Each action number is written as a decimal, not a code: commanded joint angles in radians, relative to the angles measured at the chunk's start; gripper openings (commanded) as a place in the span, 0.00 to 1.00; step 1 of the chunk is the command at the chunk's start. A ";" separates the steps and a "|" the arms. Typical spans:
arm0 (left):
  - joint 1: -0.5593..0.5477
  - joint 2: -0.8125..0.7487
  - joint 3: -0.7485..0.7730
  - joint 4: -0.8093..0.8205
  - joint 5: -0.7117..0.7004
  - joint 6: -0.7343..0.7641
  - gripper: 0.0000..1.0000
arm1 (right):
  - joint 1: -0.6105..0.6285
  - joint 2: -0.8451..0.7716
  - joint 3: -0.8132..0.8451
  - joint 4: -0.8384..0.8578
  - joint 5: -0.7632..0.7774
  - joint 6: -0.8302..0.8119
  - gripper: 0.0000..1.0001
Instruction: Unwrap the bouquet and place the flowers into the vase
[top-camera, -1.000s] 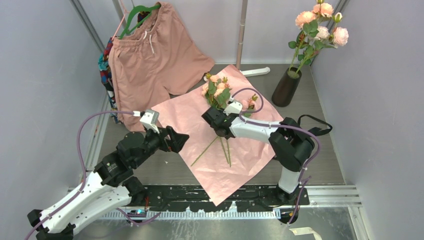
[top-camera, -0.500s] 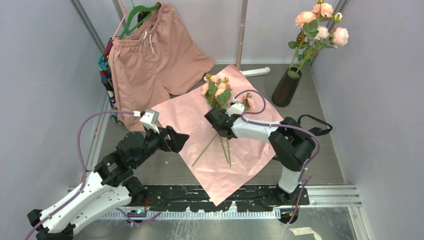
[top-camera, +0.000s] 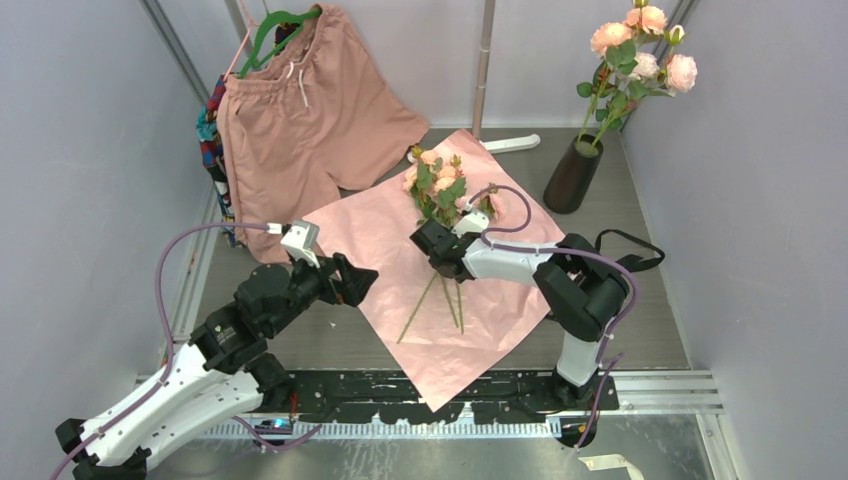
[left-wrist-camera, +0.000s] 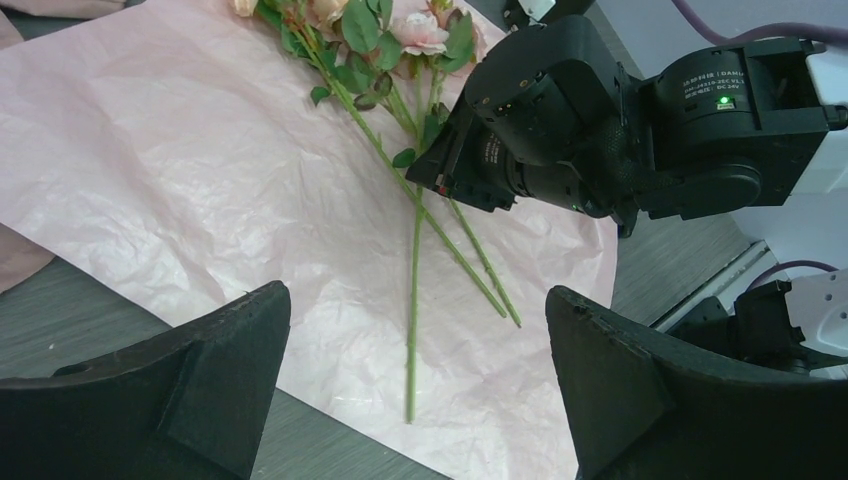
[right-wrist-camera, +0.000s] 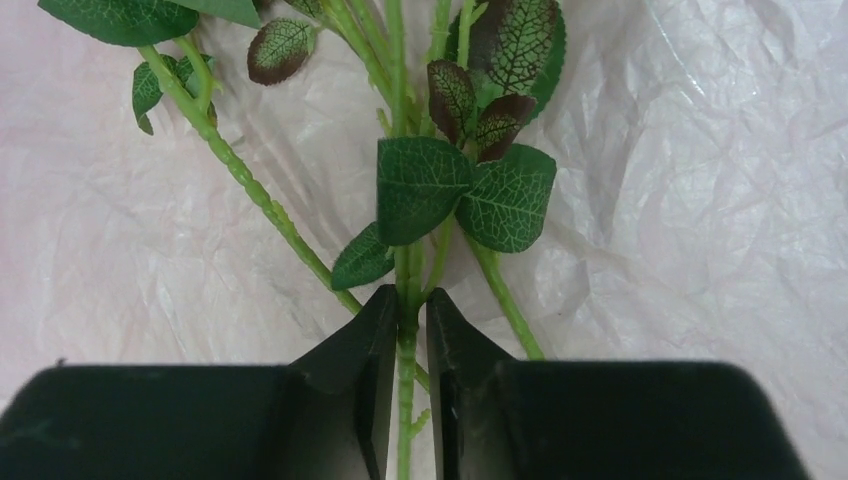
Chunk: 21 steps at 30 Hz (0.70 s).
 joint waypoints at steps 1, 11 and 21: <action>-0.002 -0.007 0.006 0.010 -0.021 0.017 0.98 | 0.006 0.016 0.042 0.024 0.013 0.004 0.17; -0.001 -0.011 0.003 0.002 -0.032 0.024 0.98 | 0.005 -0.011 0.055 0.026 0.035 -0.021 0.01; -0.001 0.001 0.008 0.019 -0.027 0.017 0.98 | 0.064 -0.242 0.231 -0.008 0.170 -0.288 0.01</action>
